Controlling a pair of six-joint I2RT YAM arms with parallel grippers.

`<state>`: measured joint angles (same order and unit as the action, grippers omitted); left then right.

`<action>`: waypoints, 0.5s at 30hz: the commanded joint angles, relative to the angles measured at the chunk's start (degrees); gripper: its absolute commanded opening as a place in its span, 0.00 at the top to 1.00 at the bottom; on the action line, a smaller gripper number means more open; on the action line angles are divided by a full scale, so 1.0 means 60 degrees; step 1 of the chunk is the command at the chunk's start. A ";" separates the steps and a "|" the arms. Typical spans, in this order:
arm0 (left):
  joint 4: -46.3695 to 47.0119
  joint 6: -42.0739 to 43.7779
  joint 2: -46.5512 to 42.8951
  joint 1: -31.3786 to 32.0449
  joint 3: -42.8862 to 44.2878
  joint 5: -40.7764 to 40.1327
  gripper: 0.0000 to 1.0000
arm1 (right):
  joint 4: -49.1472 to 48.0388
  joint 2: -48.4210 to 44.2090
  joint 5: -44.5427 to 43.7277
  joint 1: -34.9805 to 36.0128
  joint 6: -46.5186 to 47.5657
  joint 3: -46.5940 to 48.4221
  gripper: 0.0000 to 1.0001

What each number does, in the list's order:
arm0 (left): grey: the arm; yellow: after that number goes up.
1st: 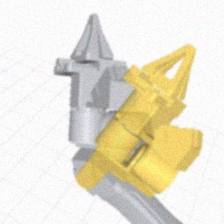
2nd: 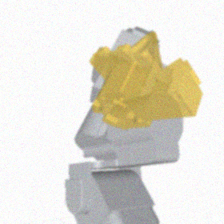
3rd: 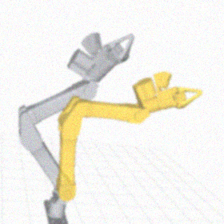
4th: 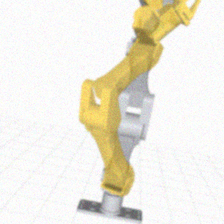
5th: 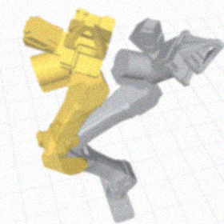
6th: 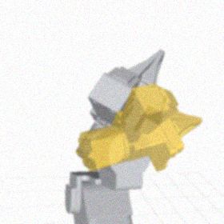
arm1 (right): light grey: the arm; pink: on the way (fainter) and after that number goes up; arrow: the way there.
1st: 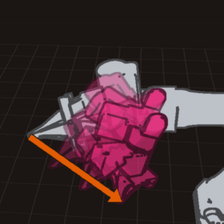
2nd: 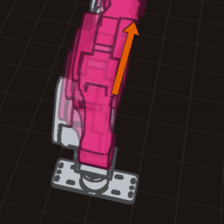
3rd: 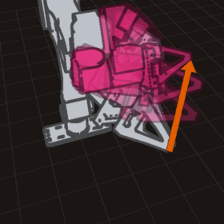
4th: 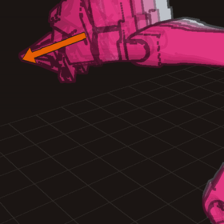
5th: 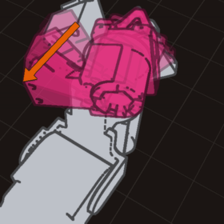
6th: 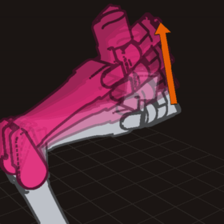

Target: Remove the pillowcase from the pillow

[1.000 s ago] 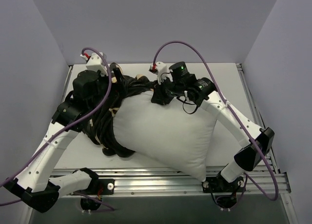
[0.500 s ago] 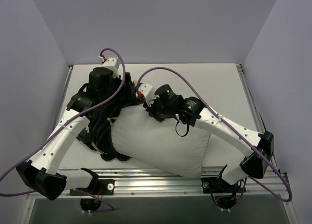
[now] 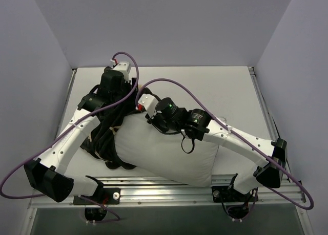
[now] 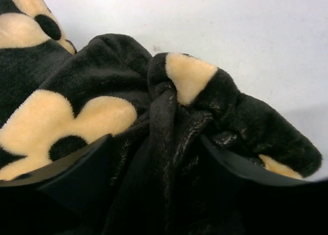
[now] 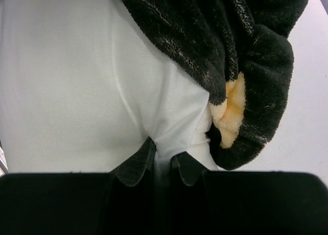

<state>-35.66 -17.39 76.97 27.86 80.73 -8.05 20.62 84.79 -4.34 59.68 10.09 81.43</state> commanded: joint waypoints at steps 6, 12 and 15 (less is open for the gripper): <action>0.0214 0.0583 0.0048 -0.0204 0.0607 -0.2142 0.92 | 0.0063 -0.0889 -0.0654 0.0673 -0.0435 0.0404 1.00; 0.0858 0.1198 -0.0128 -0.1214 0.1455 -0.3591 0.98 | 0.0679 -0.2470 -0.0771 0.0703 -0.1065 0.0038 1.00; 0.0977 0.1359 -0.0055 -0.1581 0.1808 -0.3653 0.98 | 0.0912 -0.3364 -0.0902 0.0688 -0.1431 -0.0372 1.00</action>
<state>-36.25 -12.45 77.93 21.50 86.39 -21.82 23.92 72.95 -7.11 63.44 4.34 79.00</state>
